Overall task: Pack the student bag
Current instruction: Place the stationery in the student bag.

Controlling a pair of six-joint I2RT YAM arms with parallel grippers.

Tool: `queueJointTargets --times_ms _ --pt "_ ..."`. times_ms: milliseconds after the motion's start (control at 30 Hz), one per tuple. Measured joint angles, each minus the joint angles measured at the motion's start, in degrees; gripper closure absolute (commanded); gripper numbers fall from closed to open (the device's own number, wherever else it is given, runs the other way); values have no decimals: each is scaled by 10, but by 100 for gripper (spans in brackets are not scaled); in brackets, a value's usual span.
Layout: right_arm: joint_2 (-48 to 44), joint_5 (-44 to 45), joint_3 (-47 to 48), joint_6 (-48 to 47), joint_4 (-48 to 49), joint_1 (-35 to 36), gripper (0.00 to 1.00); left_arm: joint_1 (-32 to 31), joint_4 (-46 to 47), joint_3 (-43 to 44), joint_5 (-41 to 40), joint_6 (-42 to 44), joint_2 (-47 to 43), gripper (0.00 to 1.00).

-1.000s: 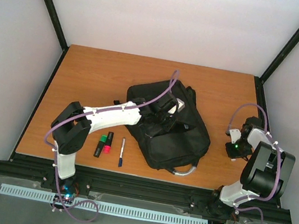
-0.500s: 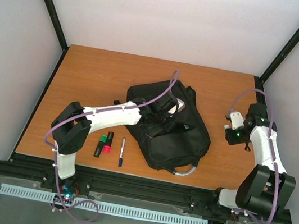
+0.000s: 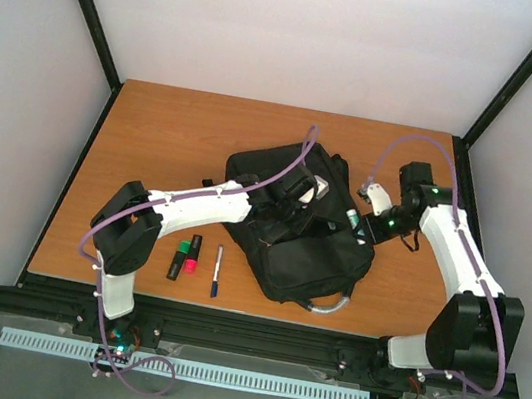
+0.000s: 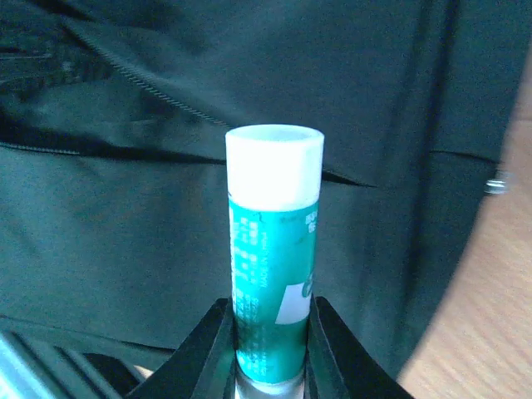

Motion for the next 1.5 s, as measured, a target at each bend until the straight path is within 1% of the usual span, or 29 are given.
queueJointTargets --times_ms 200,367,733,1100,1300,1500 --pt "31 -40 0 19 -17 43 96 -2 0 0 -5 0 0 91" --pt "40 -60 15 21 -37 50 96 -3 0 0 -9 0 0 91" --pt "120 -113 66 21 -83 67 96 -3 0 0 -16 0 -5 91" --pt "122 -122 76 23 -99 70 97 -4 0 0 -22 0 -9 91" --pt "148 -125 139 23 -134 71 97 -4 0 0 -22 0 -9 91" --pt "160 -120 151 23 -144 73 97 -4 0 0 -27 0 -9 90"
